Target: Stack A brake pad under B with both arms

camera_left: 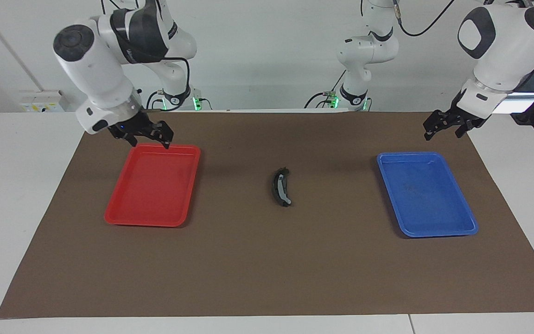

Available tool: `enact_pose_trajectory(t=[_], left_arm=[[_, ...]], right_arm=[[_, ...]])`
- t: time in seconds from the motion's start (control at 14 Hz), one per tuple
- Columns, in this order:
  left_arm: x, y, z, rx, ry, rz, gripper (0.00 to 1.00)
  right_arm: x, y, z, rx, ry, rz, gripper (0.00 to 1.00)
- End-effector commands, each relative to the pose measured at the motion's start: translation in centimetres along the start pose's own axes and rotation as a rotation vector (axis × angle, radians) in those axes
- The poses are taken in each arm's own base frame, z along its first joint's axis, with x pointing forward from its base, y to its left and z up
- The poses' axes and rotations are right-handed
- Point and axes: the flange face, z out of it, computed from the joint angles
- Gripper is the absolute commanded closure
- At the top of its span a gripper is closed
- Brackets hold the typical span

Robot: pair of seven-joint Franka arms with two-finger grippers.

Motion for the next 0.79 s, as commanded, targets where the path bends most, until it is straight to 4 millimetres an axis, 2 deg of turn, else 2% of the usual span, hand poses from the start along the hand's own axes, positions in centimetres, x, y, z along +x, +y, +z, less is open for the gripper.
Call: enact_pose_trajectory(t=[0.0,0.14,0.21,0.71], left_arm=[[-0.8,-0.3,-0.1,-0.008,0.016,0.000,0.01],[-0.7,-0.3,-0.1,-0.008,0.015,0.002,0.01],[-0.7,-0.3,-0.1,-0.008,0.015,0.002,0.01],[-0.7,-0.3,-0.1,-0.008,0.016,0.002,0.01]], right_arm=[[-4.4,4.2,-3.5,-0.027,-0.005,-0.059,0.00],[-5.0,8.3,-4.2,-0.007,-0.011,-0.030,0.00],[-4.9,9.1,-4.1,-0.003,-0.011,-0.015,0.00],[-4.3,9.4,-4.6,-0.004,0.042,-0.070,0.00]])
